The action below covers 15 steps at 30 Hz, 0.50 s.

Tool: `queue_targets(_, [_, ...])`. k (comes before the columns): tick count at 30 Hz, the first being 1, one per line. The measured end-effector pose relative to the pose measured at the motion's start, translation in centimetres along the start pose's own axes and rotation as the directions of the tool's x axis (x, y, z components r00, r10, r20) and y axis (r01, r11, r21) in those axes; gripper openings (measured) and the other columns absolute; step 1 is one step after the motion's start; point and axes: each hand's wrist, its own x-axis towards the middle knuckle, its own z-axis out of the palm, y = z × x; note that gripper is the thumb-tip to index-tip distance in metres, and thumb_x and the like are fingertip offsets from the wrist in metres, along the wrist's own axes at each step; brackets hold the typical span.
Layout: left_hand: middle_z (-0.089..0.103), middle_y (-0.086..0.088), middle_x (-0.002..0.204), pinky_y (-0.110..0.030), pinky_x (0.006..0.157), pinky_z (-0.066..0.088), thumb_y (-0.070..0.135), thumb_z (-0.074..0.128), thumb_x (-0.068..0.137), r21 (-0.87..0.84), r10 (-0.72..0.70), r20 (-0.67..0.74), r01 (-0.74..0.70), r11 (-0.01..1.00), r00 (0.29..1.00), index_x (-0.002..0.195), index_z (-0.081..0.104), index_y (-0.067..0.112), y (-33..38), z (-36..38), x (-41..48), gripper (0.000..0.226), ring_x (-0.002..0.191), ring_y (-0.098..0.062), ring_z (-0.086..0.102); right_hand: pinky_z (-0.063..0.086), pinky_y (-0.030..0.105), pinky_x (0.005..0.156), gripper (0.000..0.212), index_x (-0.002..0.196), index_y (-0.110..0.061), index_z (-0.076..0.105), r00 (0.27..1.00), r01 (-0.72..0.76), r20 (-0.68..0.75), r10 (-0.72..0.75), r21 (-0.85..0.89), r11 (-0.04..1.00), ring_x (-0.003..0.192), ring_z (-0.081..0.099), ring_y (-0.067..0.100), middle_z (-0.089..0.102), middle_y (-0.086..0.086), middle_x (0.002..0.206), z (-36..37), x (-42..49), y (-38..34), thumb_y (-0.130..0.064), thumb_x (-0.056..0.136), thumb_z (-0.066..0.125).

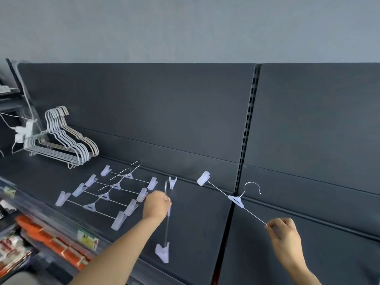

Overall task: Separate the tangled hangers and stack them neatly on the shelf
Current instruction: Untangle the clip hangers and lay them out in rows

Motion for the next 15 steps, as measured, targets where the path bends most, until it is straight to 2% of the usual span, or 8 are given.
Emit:
queue_targets(3, [0.062, -0.003, 0.062, -0.025, 0.055, 0.04, 0.004, 0.057, 0.079, 0.032, 0.12, 0.113, -0.125, 0.992, 0.986, 0.047, 0.045, 0.012, 1.3, 0.2, 0.9, 0.035, 0.058, -0.021, 0.054, 0.037, 0.03, 0.073, 0.034, 0.061, -0.025, 0.051, 1.0, -0.014, -0.002, 0.014, -0.005, 1.0, 0.078, 0.053, 0.023, 0.048, 0.005, 0.086, 0.7, 0.0, 0.2, 0.0, 0.083, 0.06])
queue_targets(6, [0.066, -0.004, 0.065, -0.026, 0.059, 0.043, 0.009, 0.054, 0.084, 0.036, 0.246, 0.181, -0.256, 0.966, 0.952, 0.047, 0.046, 0.017, 2.8, 0.8, 1.4, 0.039, 0.089, -0.033, 0.061, 0.037, 0.028, 0.071, 0.032, 0.061, -0.022, 0.052, 0.999, -0.024, -0.033, 0.023, -0.008, 1.0, 0.076, 0.053, 0.02, 0.05, 0.007, 0.086, 0.5, 0.2, 0.6, 0.001, 0.082, 0.06])
queue_targets(7, [0.067, 0.0, 0.063, -0.021, 0.064, 0.042, 0.009, 0.051, 0.086, 0.034, 0.285, 0.204, -0.298, 0.954, 0.937, 0.048, 0.046, 0.019, 3.3, 1.0, 1.5, 0.039, 0.1, -0.032, 0.057, 0.037, 0.025, 0.069, 0.032, 0.061, -0.021, 0.053, 0.999, -0.029, -0.039, 0.029, -0.009, 1.0, 0.076, 0.053, 0.018, 0.05, 0.008, 0.086, 0.4, 0.3, 0.7, 0.001, 0.082, 0.061])
queue_targets(8, [0.07, 0.003, 0.066, -0.021, 0.078, 0.042, 0.008, 0.046, 0.087, 0.035, 0.313, 0.223, -0.329, 0.944, 0.923, 0.05, 0.047, 0.019, 3.8, 1.3, 1.6, 0.038, 0.104, -0.026, 0.054, 0.037, 0.021, 0.067, 0.031, 0.061, -0.021, 0.053, 0.999, -0.034, -0.043, 0.033, -0.016, 0.999, 0.076, 0.053, 0.015, 0.051, 0.008, 0.087, 0.1, 0.4, 0.9, 0.001, 0.082, 0.061])
queue_targets(9, [0.073, 0.002, 0.072, -0.027, 0.095, 0.038, 0.008, 0.043, 0.087, 0.046, 0.328, 0.244, -0.348, 0.936, 0.913, 0.055, 0.047, 0.018, 4.3, 1.8, 2.0, 0.034, 0.1, -0.018, 0.055, 0.037, 0.015, 0.066, 0.032, 0.061, -0.022, 0.054, 0.998, -0.043, -0.049, 0.041, -0.028, 0.999, 0.076, 0.053, 0.012, 0.051, 0.008, 0.088, -0.1, 0.4, 1.1, 0.001, 0.082, 0.061])
queue_targets(10, [0.075, 0.0, 0.078, -0.035, 0.099, 0.032, 0.009, 0.041, 0.087, 0.069, 0.326, 0.26, -0.355, 0.932, 0.909, 0.061, 0.048, 0.017, 4.7, 2.4, 2.5, 0.028, 0.093, -0.014, 0.056, 0.036, 0.01, 0.065, 0.033, 0.061, -0.023, 0.053, 0.997, -0.053, -0.06, 0.051, -0.041, 0.998, 0.076, 0.053, 0.01, 0.051, 0.008, 0.088, -0.3, 0.5, 1.2, 0.001, 0.082, 0.061])
queue_targets(13, [0.069, -0.001, 0.08, -0.032, 0.072, 0.031, 0.016, 0.04, 0.089, 0.133, 0.318, 0.311, -0.372, 0.919, 0.896, 0.066, 0.044, 0.018, 5.5, 4.9, 3.8, 0.024, 0.082, -0.024, 0.056, 0.039, 0.005, 0.064, 0.04, 0.055, -0.026, 0.052, 0.989, -0.091, -0.122, 0.083, -0.057, 0.994, 0.075, 0.054, 0.009, 0.051, 0.002, 0.083, -1.1, 0.4, 1.7, 0.003, 0.081, 0.062])
queue_targets(15, [0.058, 0.0, 0.08, -0.029, 0.069, 0.028, 0.018, 0.039, 0.092, 0.155, 0.324, 0.36, -0.399, 0.904, 0.875, 0.066, 0.04, 0.02, 5.8, 6.9, 4.4, 0.026, 0.078, -0.025, 0.048, 0.039, 0.002, 0.065, 0.036, 0.057, -0.024, 0.056, 0.98, -0.11, -0.172, 0.101, -0.046, 0.993, 0.074, 0.056, 0.008, 0.051, -0.001, 0.081, -1.7, 0.3, 1.9, 0.004, 0.079, 0.063])
